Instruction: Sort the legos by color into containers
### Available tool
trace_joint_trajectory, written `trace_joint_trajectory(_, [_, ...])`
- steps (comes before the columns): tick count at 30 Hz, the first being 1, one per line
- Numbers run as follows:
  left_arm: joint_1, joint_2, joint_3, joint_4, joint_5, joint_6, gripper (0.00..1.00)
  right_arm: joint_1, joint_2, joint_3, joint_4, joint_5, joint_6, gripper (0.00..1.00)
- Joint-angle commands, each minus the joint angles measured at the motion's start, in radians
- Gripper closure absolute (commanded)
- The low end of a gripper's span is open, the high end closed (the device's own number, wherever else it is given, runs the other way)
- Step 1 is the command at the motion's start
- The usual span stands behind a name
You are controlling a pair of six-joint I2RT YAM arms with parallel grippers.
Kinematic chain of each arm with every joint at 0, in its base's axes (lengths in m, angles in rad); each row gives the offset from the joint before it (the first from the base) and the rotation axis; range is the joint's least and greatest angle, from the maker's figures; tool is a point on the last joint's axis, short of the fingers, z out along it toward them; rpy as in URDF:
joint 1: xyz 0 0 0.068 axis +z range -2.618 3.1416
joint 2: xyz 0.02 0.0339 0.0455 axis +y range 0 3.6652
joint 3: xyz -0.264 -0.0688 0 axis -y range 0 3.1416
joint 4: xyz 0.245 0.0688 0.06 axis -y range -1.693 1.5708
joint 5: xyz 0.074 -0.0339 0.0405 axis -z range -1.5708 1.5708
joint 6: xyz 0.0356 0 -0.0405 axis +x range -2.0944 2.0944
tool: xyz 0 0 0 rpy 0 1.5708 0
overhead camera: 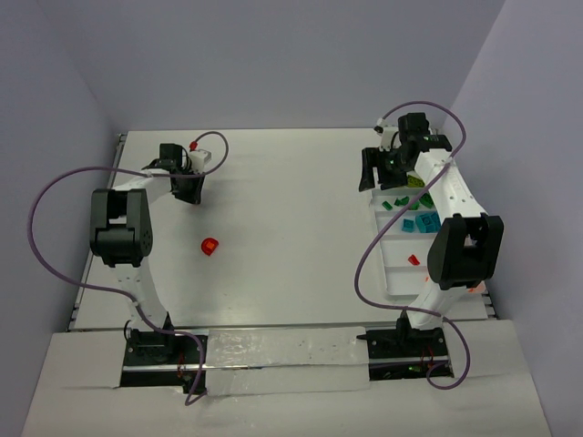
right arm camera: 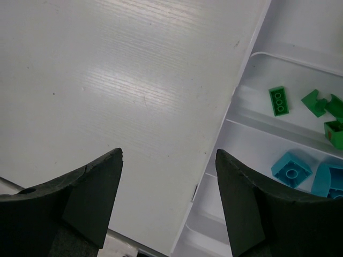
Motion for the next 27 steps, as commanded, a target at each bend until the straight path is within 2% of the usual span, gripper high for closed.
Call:
trace_joint_trajectory(1, [0.002,0.014,-0.028,-0.078,0.053,-0.004,0.70,0.023,-0.028,0.011,0.003,-0.030,-0.003,0.23])
trace_joint_trajectory(8, [0.003,-0.061,-0.060,-0.126,0.080,-0.046,0.82,0.045,-0.048,-0.011,0.023,-0.060,0.006,0.23])
trace_joint_trajectory(11, [0.002,-0.148,-0.033,-0.159,0.207,-0.153,0.96,0.069,-0.088,-0.028,0.060,-0.095,0.011,0.23])
trace_joint_trajectory(13, [0.002,-0.218,-0.004,-0.170,0.368,-0.231,1.00,0.090,-0.102,-0.029,0.085,-0.126,0.020,0.23])
trace_joint_trajectory(17, [-0.005,-0.359,0.033,-0.086,0.570,-0.580,1.00,0.138,-0.134,0.003,0.153,-0.202,0.072,0.23])
trace_joint_trajectory(18, [-0.010,-0.394,0.035,-0.054,0.570,-0.629,1.00,0.153,-0.140,0.015,0.164,-0.211,0.091,0.23])
trace_joint_trajectory(22, [-0.065,-0.500,0.047,-0.035,0.337,-1.010,1.00,0.225,-0.191,0.011,0.309,-0.217,0.199,0.23])
trace_joint_trajectory(25, [-0.070,-0.534,0.004,0.003,0.351,-1.271,1.00,0.286,-0.234,-0.017,0.435,-0.212,0.273,0.23])
trace_joint_trajectory(27, [-0.085,-0.530,-0.002,0.003,0.392,-1.374,1.00,0.336,-0.249,-0.021,0.514,-0.208,0.302,0.24])
